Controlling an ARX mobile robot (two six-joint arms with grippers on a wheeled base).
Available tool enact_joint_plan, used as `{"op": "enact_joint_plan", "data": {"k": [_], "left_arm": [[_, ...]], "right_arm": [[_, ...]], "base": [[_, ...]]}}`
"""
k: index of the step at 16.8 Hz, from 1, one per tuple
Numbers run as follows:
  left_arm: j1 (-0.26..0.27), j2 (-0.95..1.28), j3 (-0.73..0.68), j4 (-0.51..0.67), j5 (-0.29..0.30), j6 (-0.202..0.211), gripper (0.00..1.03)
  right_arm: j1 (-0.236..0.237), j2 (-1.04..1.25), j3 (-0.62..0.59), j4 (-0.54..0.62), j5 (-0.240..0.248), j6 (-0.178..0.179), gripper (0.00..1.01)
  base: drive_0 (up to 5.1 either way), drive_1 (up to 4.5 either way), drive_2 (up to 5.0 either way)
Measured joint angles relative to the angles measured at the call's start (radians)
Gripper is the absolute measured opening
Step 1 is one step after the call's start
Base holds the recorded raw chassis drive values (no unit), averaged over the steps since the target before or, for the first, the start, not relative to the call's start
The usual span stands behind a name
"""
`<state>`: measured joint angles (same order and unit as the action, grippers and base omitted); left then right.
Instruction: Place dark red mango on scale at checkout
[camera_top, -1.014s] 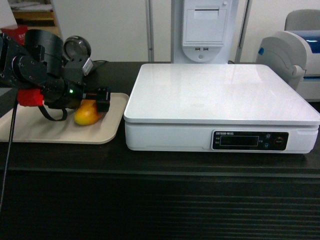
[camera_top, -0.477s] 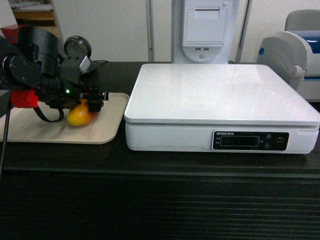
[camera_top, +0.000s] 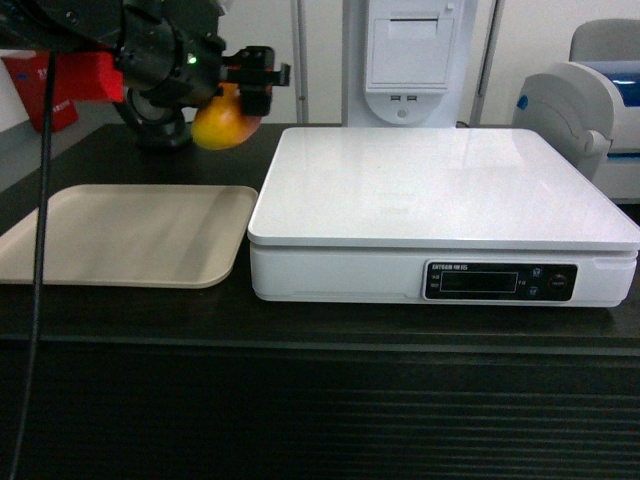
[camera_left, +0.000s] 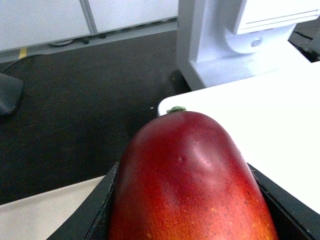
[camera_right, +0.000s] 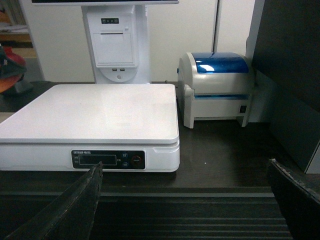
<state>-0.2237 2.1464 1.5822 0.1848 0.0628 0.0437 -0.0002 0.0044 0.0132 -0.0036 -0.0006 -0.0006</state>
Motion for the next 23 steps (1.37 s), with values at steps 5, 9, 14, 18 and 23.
{"op": "enact_joint_plan", "data": {"k": [5,9,14,18,23], "left_arm": [[-0.178,0.079,0.125,-0.072,-0.064,-0.062,0.64],[-0.267,0.168,0.198,-0.133,-0.089,-0.096,0.64],[-0.312,0.229,0.338,-0.196,-0.121,-0.119,0.64],[-0.338,0.284,0.399,-0.251,-0.142,-0.119,0.64],[-0.349,0.286,0.402,-0.248,-0.133,-0.114,0.94]], "right_arm": [[0.0,0.0,0.0,0.0,0.0,0.0,0.98],[0.0,0.0,0.0,0.0,0.0,0.0,0.98],[0.0,0.0,0.0,0.0,0.0,0.0,0.98],[0.0,0.0,0.0,0.0,0.0,0.0,0.98],[0.0,0.0,0.0,0.0,0.0,0.0,0.98]], "base": [[0.0,0.0,0.0],[0.0,0.0,0.0],[0.0,0.0,0.0],[0.0,0.0,0.0],[0.0,0.0,0.0]]}}
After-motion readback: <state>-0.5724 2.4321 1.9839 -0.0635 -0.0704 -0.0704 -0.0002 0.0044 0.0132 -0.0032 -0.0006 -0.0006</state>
